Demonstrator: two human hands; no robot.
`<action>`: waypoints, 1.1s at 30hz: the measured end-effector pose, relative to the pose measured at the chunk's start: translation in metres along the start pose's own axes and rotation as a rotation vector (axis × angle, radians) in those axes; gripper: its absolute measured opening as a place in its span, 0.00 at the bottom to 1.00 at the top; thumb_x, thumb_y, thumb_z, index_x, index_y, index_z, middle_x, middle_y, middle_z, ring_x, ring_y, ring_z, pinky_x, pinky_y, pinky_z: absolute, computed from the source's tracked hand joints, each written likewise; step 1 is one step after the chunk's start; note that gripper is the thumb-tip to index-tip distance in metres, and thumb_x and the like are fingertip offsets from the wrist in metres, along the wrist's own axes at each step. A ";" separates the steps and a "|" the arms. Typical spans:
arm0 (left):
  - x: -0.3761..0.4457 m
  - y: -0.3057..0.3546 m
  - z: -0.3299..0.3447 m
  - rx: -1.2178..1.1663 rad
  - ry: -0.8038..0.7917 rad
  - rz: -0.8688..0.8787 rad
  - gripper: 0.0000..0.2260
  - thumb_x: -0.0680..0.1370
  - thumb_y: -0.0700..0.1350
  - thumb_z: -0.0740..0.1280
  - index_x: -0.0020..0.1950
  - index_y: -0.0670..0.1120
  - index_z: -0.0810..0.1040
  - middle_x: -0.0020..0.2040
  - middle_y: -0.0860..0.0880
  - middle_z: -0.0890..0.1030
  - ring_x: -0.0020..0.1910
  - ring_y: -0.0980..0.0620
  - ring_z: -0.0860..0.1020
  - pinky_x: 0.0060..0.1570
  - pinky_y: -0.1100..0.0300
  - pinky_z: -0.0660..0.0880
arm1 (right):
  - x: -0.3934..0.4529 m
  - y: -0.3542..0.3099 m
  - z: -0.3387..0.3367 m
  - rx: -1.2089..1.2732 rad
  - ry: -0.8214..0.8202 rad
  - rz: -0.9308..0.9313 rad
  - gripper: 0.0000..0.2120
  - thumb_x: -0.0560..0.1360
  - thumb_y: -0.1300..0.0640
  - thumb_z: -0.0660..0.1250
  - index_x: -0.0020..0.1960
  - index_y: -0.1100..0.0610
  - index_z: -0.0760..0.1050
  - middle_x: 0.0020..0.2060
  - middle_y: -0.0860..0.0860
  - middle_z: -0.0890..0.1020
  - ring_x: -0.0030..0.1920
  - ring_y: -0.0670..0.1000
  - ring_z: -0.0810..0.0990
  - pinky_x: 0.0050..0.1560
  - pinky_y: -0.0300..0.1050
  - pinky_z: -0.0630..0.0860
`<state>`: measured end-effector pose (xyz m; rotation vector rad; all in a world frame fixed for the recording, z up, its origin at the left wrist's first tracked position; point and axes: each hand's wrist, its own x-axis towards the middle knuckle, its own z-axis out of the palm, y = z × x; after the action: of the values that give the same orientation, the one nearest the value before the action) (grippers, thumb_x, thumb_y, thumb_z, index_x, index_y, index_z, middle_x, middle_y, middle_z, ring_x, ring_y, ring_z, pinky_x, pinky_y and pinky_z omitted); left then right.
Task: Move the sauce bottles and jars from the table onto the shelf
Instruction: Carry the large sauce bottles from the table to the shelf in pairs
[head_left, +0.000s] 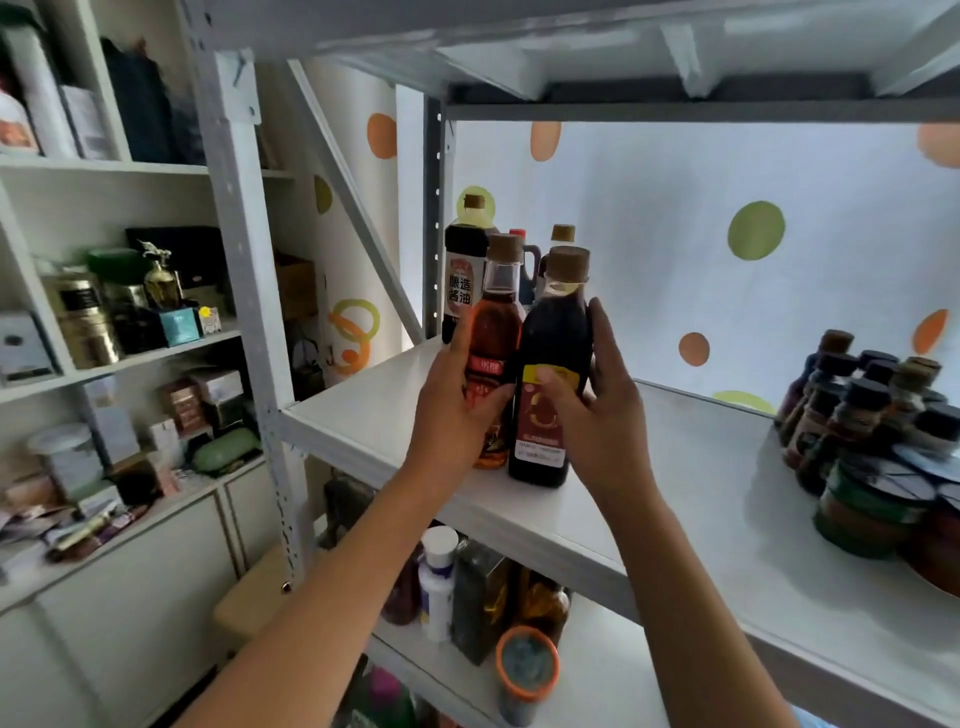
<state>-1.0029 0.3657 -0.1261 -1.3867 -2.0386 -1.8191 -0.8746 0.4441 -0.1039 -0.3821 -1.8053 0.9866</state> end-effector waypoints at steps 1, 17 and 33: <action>-0.004 -0.004 0.000 0.016 0.002 -0.002 0.39 0.76 0.46 0.71 0.78 0.62 0.51 0.67 0.53 0.73 0.66 0.57 0.72 0.65 0.50 0.73 | -0.008 0.006 -0.001 -0.048 -0.022 0.010 0.38 0.78 0.62 0.67 0.77 0.36 0.52 0.58 0.35 0.76 0.56 0.34 0.78 0.50 0.33 0.79; 0.020 -0.050 -0.003 0.096 0.091 -0.086 0.28 0.71 0.47 0.77 0.68 0.50 0.70 0.62 0.51 0.77 0.63 0.51 0.75 0.63 0.48 0.75 | 0.016 0.046 0.025 -0.183 -0.063 0.160 0.37 0.73 0.68 0.71 0.76 0.49 0.61 0.62 0.47 0.79 0.63 0.46 0.77 0.58 0.44 0.80; 0.160 -0.149 0.000 0.198 0.109 -0.121 0.24 0.73 0.42 0.74 0.67 0.43 0.70 0.61 0.45 0.75 0.62 0.46 0.75 0.57 0.60 0.69 | 0.139 0.118 0.138 -0.229 0.003 0.207 0.27 0.72 0.69 0.69 0.67 0.52 0.69 0.58 0.49 0.81 0.60 0.50 0.79 0.59 0.49 0.79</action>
<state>-1.1937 0.4720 -0.1445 -1.1107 -2.2183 -1.6404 -1.0779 0.5446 -0.1314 -0.7240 -1.9091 0.9197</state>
